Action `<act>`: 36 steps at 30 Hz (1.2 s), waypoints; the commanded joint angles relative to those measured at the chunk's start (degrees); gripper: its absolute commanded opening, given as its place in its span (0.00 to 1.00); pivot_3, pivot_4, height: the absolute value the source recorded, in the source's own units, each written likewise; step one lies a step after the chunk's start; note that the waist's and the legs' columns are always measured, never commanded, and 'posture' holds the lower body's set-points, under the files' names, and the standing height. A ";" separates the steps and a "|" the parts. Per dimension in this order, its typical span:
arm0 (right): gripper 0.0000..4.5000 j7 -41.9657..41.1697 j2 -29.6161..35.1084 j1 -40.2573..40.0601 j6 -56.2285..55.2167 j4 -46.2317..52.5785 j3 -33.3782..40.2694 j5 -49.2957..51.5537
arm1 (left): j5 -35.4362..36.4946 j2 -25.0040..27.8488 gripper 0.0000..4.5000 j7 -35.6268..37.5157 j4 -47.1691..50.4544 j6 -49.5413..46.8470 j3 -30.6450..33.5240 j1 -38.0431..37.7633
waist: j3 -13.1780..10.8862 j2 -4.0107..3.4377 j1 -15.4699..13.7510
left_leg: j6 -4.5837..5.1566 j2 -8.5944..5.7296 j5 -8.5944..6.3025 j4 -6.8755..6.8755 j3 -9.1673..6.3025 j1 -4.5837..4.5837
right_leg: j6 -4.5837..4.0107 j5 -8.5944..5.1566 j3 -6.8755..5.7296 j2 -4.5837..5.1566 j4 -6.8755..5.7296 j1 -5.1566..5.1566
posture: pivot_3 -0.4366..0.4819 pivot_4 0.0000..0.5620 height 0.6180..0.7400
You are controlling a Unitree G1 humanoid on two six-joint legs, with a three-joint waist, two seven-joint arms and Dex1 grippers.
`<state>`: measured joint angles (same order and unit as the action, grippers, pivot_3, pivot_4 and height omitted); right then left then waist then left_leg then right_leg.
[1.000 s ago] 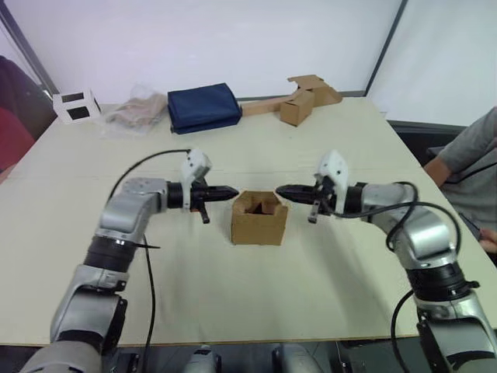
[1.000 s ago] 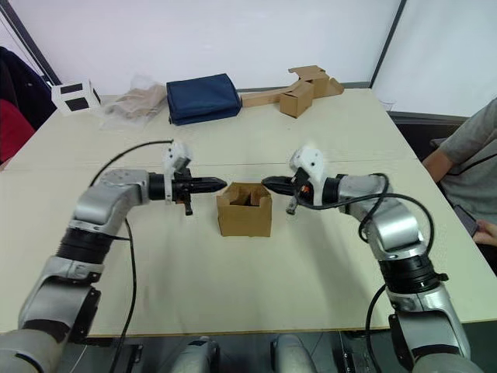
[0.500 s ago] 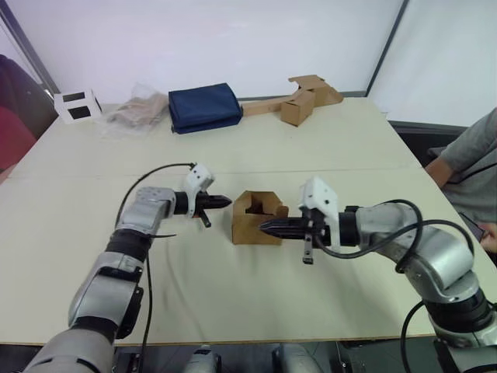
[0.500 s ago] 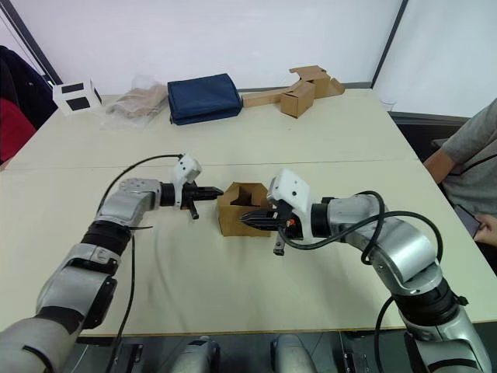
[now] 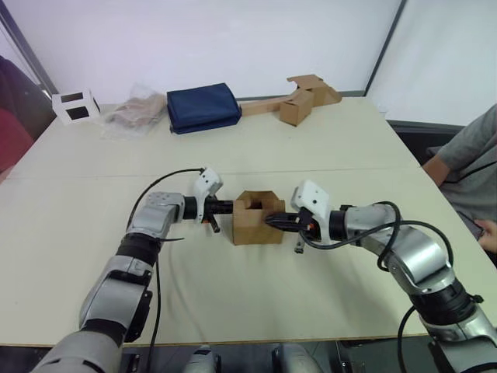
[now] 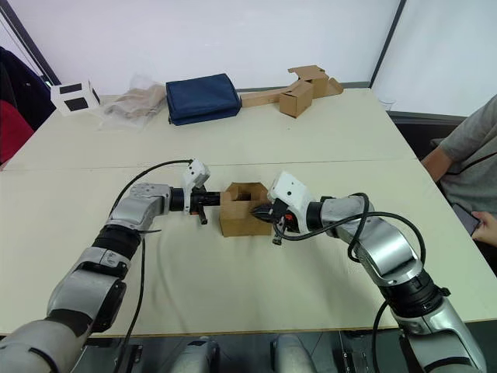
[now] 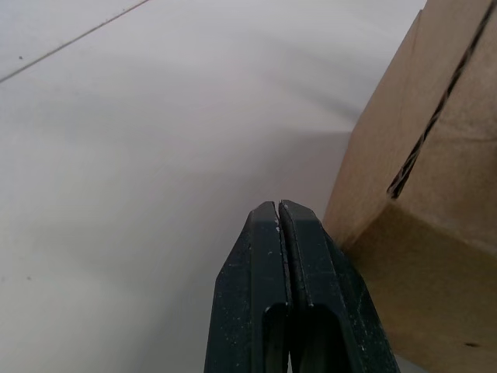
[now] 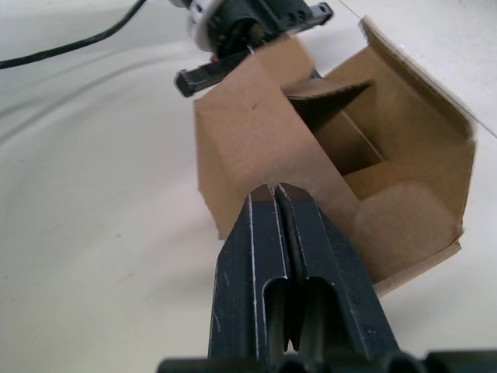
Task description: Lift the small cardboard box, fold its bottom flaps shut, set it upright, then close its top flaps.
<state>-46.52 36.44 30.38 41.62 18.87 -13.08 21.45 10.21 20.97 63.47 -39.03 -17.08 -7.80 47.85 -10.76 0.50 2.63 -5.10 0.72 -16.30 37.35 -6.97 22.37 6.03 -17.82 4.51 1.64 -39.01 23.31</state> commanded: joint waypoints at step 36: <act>0.00 -1.90 -5.95 1.78 -1.40 -1.36 4.91 3.29 | 16.84 10.75 0.01 2.12 36.46 -24.02 1.96 -12.82 | 0.00 -0.01 1.06 | 0.00 0.02 0.00 -0.04 -0.07 -0.01 | 0.00 -0.01 -0.03 0.00 0.01 -0.01 | 0.48 0.27 1.00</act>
<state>-47.80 32.06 31.52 39.94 14.38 -12.53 20.17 27.23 31.78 65.94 -2.67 -42.03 -6.00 34.79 -10.76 0.50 3.70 -5.10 0.74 -16.30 37.31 -7.04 22.36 6.02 -17.83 4.48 1.64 -39.00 23.30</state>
